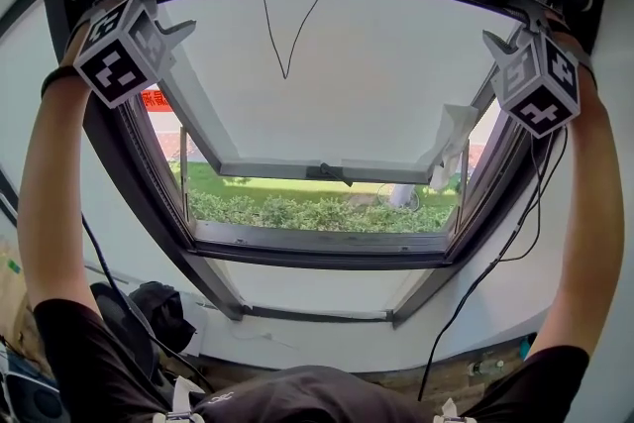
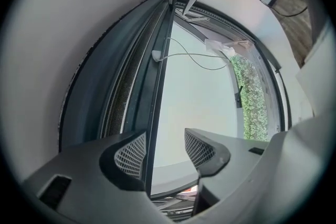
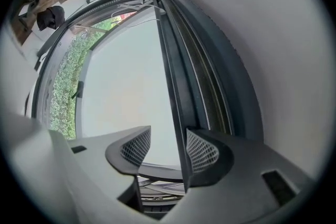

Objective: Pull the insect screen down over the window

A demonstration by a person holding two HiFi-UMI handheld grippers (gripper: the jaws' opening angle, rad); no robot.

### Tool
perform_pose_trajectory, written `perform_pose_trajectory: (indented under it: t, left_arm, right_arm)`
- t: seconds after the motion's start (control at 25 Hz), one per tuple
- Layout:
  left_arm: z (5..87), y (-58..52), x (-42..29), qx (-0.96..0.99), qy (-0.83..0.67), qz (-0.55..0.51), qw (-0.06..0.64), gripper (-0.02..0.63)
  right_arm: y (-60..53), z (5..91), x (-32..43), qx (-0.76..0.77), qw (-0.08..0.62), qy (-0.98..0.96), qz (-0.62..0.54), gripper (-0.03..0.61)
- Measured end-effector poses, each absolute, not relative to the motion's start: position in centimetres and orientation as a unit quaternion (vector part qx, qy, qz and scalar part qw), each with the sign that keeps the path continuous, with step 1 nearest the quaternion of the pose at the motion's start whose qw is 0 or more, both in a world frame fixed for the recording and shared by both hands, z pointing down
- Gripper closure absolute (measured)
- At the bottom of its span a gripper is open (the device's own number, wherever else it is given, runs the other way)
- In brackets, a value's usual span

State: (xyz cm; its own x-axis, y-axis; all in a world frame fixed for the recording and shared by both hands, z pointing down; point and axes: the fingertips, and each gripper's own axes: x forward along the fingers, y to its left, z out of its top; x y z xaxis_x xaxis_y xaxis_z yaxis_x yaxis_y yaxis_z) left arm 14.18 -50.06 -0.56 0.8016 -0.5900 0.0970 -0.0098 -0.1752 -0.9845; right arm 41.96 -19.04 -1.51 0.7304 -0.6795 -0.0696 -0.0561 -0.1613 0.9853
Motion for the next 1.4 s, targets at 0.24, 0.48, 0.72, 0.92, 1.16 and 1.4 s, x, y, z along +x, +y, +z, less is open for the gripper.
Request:
perform_pose_trajectory:
  t: [0.24, 0.48, 0.72, 0.92, 1.16, 1.4]
  left_arm:
    - [3.9, -50.4, 14.0, -0.719, 0.167, -0.299, 0.605, 0.418]
    - [8.0, -50.4, 13.7, -0.713, 0.142, -0.323, 0.606, 0.405]
    - [12.1, -50.3, 13.6, -0.713, 0.123, -0.336, 0.603, 0.419]
    - [15.6, -50.0, 13.5, -0.724, 0.103, -0.346, 0.588, 0.426]
    - [20.4, -49.7, 13.3, -0.721, 0.075, -0.374, 0.578, 0.429]
    - [25.5, -49.2, 13.1, -0.733, 0.035, -0.400, 0.549, 0.445]
  right_arm:
    - [-19.0, 2.3, 42.0, 0.699, 0.622, -0.270, -0.228, 0.362]
    - [-18.9, 6.1, 41.6, 0.686, 0.636, -0.294, -0.195, 0.376]
    - [-18.7, 10.0, 41.5, 0.672, 0.654, -0.301, -0.177, 0.379]
    - [-18.3, 13.6, 41.3, 0.661, 0.659, -0.322, -0.156, 0.379]
    - [-18.3, 18.4, 41.7, 0.651, 0.665, -0.339, -0.133, 0.379]
    - [-17.9, 23.6, 41.3, 0.635, 0.675, -0.362, -0.103, 0.379]
